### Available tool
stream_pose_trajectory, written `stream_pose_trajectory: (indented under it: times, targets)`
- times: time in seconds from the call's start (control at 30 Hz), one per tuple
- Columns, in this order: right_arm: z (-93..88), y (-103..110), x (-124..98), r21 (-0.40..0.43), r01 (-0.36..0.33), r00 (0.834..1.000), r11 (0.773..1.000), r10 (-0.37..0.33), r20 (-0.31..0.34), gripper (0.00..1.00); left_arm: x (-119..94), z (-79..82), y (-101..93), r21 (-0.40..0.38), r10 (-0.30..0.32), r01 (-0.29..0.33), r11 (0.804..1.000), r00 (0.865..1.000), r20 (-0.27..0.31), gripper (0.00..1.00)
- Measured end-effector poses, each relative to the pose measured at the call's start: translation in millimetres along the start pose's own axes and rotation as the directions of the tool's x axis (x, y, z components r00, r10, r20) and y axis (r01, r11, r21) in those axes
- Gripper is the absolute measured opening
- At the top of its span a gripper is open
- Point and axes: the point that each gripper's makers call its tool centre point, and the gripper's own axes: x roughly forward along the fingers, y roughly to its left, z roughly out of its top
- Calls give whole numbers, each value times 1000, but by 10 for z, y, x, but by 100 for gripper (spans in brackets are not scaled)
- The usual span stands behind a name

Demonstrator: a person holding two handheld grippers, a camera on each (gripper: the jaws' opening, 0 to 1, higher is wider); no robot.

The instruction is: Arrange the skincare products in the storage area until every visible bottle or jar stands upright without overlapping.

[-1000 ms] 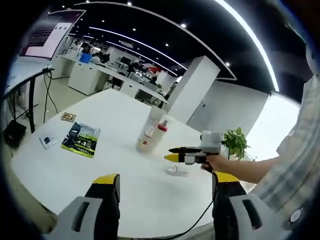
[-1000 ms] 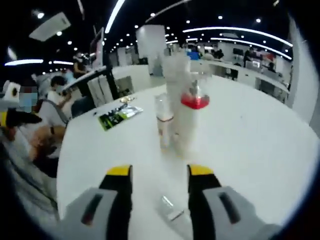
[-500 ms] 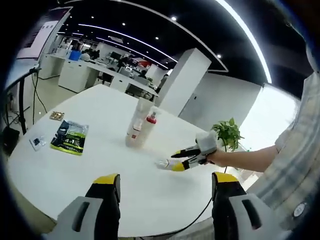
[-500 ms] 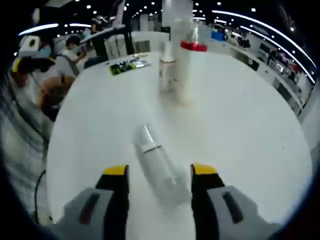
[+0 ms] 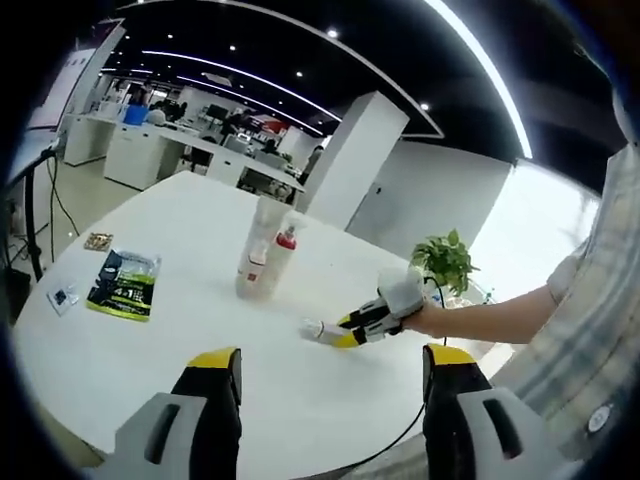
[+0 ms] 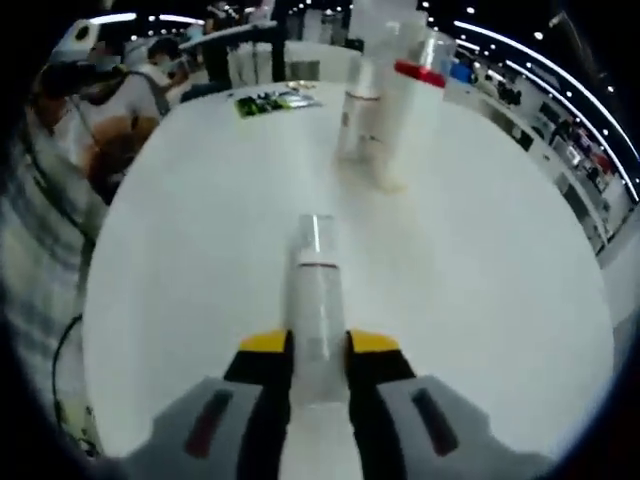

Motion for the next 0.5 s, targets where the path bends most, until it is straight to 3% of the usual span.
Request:
stream_pose_trajectory:
  times: [0.07, 0.17, 0.2, 0.33, 0.37, 0.43, 0.5]
  targets:
    - [28, 8, -45, 37, 33, 999, 999, -34, 30, 18, 20, 9, -15, 4, -7, 7, 1000, 1000, -2, 76]
    - [213, 119, -131, 178, 6, 987, 984, -35, 160, 18, 45, 17, -17, -2, -12, 12, 1000, 1000, 2, 76]
    - [316, 210, -192, 247, -30, 975, 968, -26, 219, 18, 55, 17, -18, -9, -15, 15, 1000, 1000, 3, 76]
    - [661, 511, -336, 386, -195, 910, 902, 19, 415, 18, 101, 0, -39, -24, -31, 30, 999, 1000, -8, 76]
    - [782, 680, -382, 356, -251, 882, 900, 61, 467, 18, 118, 0, -43, -28, -36, 36, 999, 999, -11, 76]
    - [901, 865, -432, 328, -289, 861, 899, 95, 500, 18, 140, 7, -53, -44, -47, 46, 998, 999, -9, 75]
    - [1134, 1103, -551, 309, -394, 791, 865, 148, 594, 18, 164, 21, -70, -70, -58, 58, 996, 998, -1, 75]
